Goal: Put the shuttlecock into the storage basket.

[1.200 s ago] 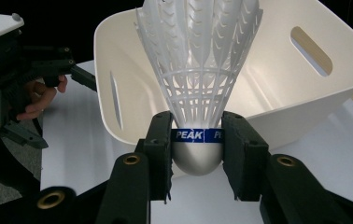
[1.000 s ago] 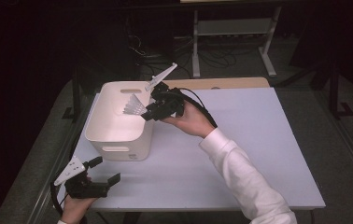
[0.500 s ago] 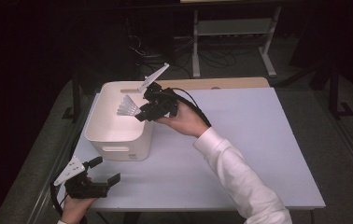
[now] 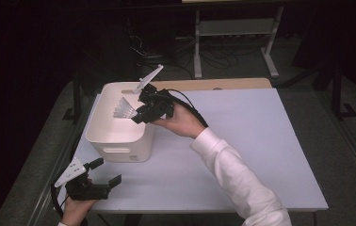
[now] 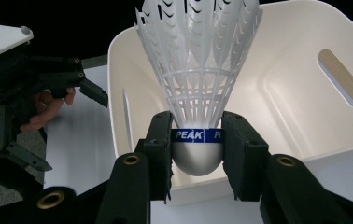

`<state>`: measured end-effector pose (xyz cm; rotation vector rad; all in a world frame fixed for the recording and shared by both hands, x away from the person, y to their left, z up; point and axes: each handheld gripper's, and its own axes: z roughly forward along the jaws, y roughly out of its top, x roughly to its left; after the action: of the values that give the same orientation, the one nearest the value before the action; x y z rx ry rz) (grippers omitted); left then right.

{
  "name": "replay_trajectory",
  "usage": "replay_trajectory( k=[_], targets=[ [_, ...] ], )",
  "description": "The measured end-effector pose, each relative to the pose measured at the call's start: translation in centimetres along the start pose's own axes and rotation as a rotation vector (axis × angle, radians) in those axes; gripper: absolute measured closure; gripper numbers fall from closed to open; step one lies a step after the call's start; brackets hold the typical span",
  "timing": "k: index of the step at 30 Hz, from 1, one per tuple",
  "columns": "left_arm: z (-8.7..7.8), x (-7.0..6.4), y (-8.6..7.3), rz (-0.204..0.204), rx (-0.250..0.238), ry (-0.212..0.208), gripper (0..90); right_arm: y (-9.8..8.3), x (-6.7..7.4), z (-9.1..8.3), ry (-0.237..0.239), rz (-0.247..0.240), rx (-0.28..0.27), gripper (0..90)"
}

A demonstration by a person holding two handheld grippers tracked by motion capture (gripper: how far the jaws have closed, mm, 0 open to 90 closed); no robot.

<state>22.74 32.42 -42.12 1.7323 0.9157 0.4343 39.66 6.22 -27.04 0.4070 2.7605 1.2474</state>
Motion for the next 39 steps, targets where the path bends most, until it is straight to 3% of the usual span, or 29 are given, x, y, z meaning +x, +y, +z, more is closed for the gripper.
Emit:
replay_trajectory(
  k=[18,39],
  targets=[
    [0.0,0.0,0.0,0.002,0.004,-0.001,0.0,0.1,0.1,2.6,0.011,-0.012,0.033,62.9],
    [0.0,0.0,0.0,0.001,0.002,-0.002,0.0,0.2,0.8,4.1,0.03,-0.021,0.064,62.9]
  ],
)
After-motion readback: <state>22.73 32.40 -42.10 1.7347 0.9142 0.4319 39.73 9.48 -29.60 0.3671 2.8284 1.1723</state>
